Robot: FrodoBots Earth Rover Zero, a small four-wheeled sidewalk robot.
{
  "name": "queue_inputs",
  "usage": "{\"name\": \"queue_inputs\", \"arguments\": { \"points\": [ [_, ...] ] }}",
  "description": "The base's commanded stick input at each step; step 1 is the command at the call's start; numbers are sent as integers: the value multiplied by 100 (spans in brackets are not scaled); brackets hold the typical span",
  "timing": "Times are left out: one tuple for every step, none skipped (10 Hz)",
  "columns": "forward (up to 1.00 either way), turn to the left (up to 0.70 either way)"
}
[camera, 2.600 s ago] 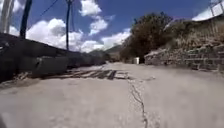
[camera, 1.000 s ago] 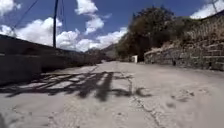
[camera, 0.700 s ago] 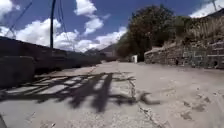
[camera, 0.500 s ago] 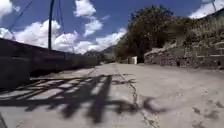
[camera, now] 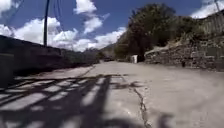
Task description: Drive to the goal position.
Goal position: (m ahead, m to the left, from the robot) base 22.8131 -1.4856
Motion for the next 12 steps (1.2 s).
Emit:
{"name": "queue_inputs", "arguments": {
  "points": [
    [100, -1],
    [100, 33],
    [100, 15],
    [100, -1],
    [100, -1],
    [100, -1],
    [100, -1],
    [100, -1],
    [100, -1],
    [100, -1],
    [100, -1],
    [100, -1]
  ]
}}
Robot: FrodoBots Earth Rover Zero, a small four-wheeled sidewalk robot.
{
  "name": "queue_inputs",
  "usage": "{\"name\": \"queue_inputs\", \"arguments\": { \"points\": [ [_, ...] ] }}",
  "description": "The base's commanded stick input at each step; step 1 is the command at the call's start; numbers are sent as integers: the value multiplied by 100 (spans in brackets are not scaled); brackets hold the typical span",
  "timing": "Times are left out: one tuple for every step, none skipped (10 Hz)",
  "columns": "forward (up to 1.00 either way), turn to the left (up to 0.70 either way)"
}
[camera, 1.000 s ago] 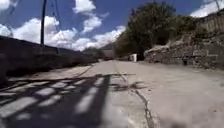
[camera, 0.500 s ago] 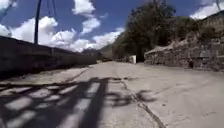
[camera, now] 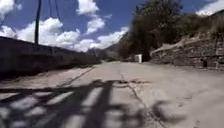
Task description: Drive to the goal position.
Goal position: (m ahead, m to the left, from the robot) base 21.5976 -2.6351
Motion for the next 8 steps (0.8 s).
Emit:
{"name": "queue_inputs", "arguments": {
  "points": [
    [100, -1],
    [100, -1],
    [100, -1],
    [100, -1],
    [100, -1],
    [100, -1],
    [100, -1],
    [100, -1]
  ]
}}
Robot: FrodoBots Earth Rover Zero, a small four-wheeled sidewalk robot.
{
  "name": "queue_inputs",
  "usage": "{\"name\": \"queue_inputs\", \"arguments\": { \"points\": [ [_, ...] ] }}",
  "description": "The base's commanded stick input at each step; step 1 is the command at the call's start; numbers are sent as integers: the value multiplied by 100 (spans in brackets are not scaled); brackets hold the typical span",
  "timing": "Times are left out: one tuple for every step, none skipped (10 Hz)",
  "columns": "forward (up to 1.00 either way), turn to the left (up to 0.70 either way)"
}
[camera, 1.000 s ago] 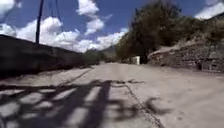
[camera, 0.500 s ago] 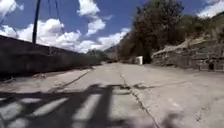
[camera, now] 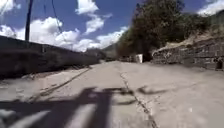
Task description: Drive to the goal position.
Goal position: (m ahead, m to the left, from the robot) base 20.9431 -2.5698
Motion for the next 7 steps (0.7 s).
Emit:
{"name": "queue_inputs", "arguments": {
  "points": [
    [100, -1],
    [100, -1],
    [100, -1],
    [100, -1],
    [100, -1],
    [100, -1],
    [100, -1]
  ]
}}
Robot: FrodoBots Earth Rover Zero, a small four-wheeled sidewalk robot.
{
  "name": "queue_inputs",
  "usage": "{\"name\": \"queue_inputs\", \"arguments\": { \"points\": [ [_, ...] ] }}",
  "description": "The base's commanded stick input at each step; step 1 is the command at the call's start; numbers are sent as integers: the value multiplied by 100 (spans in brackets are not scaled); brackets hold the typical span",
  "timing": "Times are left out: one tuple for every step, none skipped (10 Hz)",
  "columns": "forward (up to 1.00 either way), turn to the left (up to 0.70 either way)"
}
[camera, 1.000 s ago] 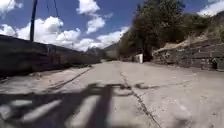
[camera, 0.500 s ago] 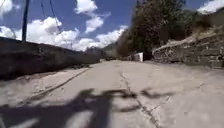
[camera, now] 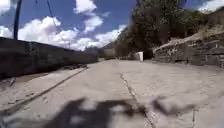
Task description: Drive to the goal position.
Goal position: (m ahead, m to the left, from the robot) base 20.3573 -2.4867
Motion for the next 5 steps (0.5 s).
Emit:
{"name": "queue_inputs", "arguments": {
  "points": [
    [100, -1],
    [100, -1],
    [100, -1],
    [100, -1],
    [100, -1]
  ]
}}
